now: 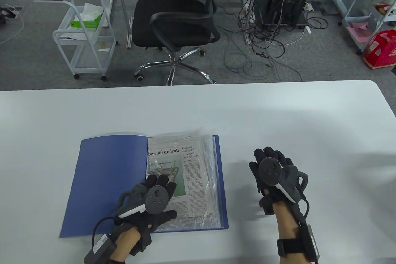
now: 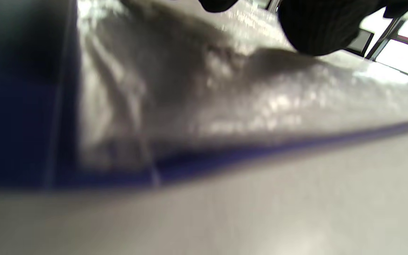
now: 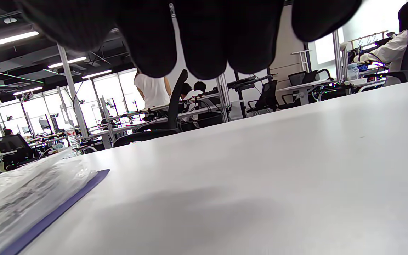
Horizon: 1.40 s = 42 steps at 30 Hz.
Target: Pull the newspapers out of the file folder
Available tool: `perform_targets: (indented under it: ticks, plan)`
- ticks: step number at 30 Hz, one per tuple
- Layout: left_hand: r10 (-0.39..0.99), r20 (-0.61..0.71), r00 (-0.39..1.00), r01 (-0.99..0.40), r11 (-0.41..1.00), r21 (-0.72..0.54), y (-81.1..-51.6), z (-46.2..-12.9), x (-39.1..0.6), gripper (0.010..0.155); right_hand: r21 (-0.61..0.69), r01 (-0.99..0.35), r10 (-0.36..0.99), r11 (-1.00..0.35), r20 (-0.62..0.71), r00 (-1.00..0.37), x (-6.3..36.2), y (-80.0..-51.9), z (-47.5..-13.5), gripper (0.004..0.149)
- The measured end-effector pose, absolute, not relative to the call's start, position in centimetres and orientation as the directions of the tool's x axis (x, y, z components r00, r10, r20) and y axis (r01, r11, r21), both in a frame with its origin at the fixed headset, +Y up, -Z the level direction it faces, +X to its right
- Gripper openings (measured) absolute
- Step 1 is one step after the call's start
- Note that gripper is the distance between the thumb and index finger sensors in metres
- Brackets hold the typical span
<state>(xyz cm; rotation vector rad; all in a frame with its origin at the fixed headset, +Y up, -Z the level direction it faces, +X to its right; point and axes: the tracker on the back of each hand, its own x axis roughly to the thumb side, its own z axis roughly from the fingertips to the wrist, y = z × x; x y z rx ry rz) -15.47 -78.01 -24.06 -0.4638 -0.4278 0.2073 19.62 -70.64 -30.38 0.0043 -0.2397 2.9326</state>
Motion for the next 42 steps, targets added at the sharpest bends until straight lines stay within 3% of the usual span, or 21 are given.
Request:
perform_targets:
  ticks: [3,14,25,32,42]
  plan:
    - [0.255,0.340,0.905,-0.052,0.860,-0.507,-79.1,-24.0,-15.3,0.089,-0.152,-0.195,0.193,-0.969,0.023,-0.981,19.3,-70.8,-30.4,0.057]
    - [0.227,0.330,0.916,-0.035,0.866,-0.500,-78.8,-24.0,-14.9,0.086,-0.151,-0.219,0.212,-0.964,0.062,-0.975,16.5,-69.7,-30.7,0.057]
    - [0.233,0.319,0.919,-0.038,0.857,-0.515,-78.8,-23.9,-14.9,0.086,-0.102,-0.217,0.200,-0.971,0.154,-0.968,5.5,-66.7,-35.9,0.056]
    - [0.246,0.313,0.917,-0.047,0.848,-0.529,-78.9,-24.0,-14.9,0.086,-0.029,-0.147,0.139,-0.989,0.198,-0.970,-1.7,-68.8,-40.3,0.054]
    - [0.259,0.312,0.914,-0.056,0.842,-0.536,-79.0,-24.0,-15.0,0.085,0.085,-0.099,0.109,-0.991,0.125,-0.986,-4.9,-74.6,-43.7,0.048]
